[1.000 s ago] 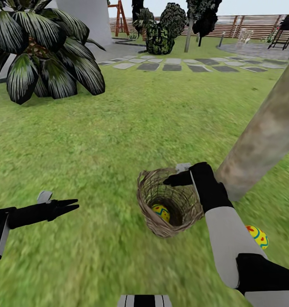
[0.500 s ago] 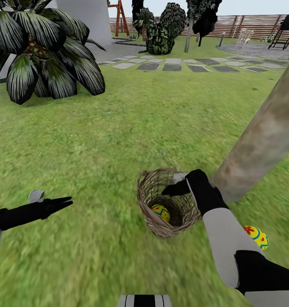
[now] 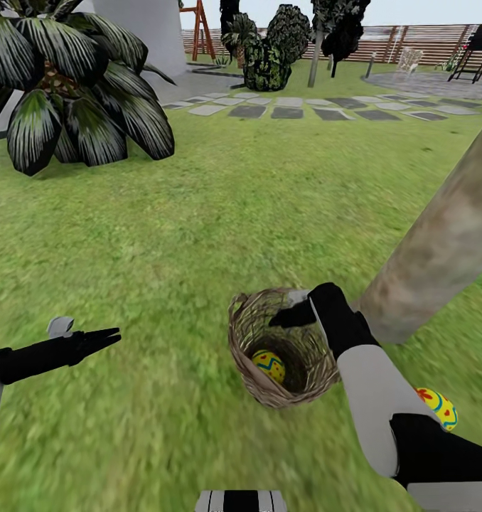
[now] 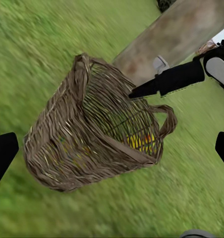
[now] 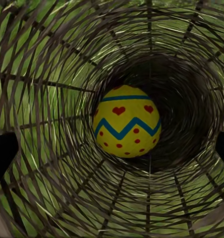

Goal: Take the three Easter eggs out of the wicker basket on the lawn in the garden, then place them on the lawn next to a single tree (choose any tree) so that all three eggs are next to the same tree and none are left in the basket.

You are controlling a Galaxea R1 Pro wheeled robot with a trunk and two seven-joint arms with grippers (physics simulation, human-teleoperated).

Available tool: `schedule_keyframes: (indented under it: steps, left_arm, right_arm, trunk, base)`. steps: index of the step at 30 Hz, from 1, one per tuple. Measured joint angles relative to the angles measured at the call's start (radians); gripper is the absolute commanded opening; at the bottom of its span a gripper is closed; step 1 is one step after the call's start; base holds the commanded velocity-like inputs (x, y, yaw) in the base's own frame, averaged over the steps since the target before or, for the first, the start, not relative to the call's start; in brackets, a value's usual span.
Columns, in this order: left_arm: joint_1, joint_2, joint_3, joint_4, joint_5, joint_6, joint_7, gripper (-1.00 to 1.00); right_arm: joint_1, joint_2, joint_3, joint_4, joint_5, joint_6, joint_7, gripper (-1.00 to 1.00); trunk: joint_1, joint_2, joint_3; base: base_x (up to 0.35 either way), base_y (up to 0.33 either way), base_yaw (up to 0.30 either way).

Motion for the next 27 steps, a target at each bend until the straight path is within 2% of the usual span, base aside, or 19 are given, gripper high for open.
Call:
schedule_keyframes:
  steps: [3, 6, 8, 11, 13, 17, 27]
  left_arm:
    - [0.000, 0.000, 0.000, 0.000, 0.001, 0.000, 0.000, 1.00]
    - [0.000, 0.000, 0.000, -0.001, 0.000, 0.000, 0.000, 1.00]
    - [0.000, 0.000, 0.000, -0.001, -0.001, 0.000, 0.000, 1.00]
    - [0.001, 0.000, 0.000, -0.001, 0.000, 0.000, 0.000, 1.00]
    - [0.000, 0.000, 0.000, -0.001, 0.000, 0.000, 0.000, 1.00]
    - [0.000, 0.000, 0.000, 0.000, 0.001, 0.000, 0.000, 1.00]
    - [0.000, 0.000, 0.000, 0.000, 0.000, 0.000, 0.000, 1.00]
  right_arm:
    - [-0.019, 0.000, 0.000, 0.024, 0.000, -0.003, -0.023, 1.00]
    - [-0.054, 0.000, 0.001, 0.082, -0.003, -0.008, -0.091, 1.00]
    - [-0.082, 0.000, 0.001, 0.128, -0.004, -0.015, -0.139, 1.00]
    - [-0.098, 0.000, 0.002, 0.150, -0.003, -0.020, -0.161, 1.00]
    - [-0.100, 0.000, 0.002, 0.154, -0.004, -0.026, -0.164, 1.00]
    - [-0.101, 0.002, 0.002, 0.159, -0.003, -0.086, -0.166, 1.00]
    - [-0.101, 0.005, 0.004, 0.169, 0.000, -0.102, -0.166, 1.00]
  trunk:
    - [0.000, 0.000, 0.000]
    - [0.000, 0.000, 0.000]
    - [0.008, -0.014, -0.006]
    - [0.019, -0.035, -0.016]
    - [0.027, -0.049, -0.022]
    - [0.042, -0.077, -0.034]
    - [0.080, -0.147, -0.066]
  base:
    - [0.000, 0.000, 0.000]
    - [0.000, 0.000, 0.000]
    - [0.000, 0.000, 0.000]
    - [0.000, 0.000, 0.000]
    - [0.000, 0.000, 0.000]
    - [0.000, 0.000, 0.000]
    - [0.000, 0.000, 0.000]
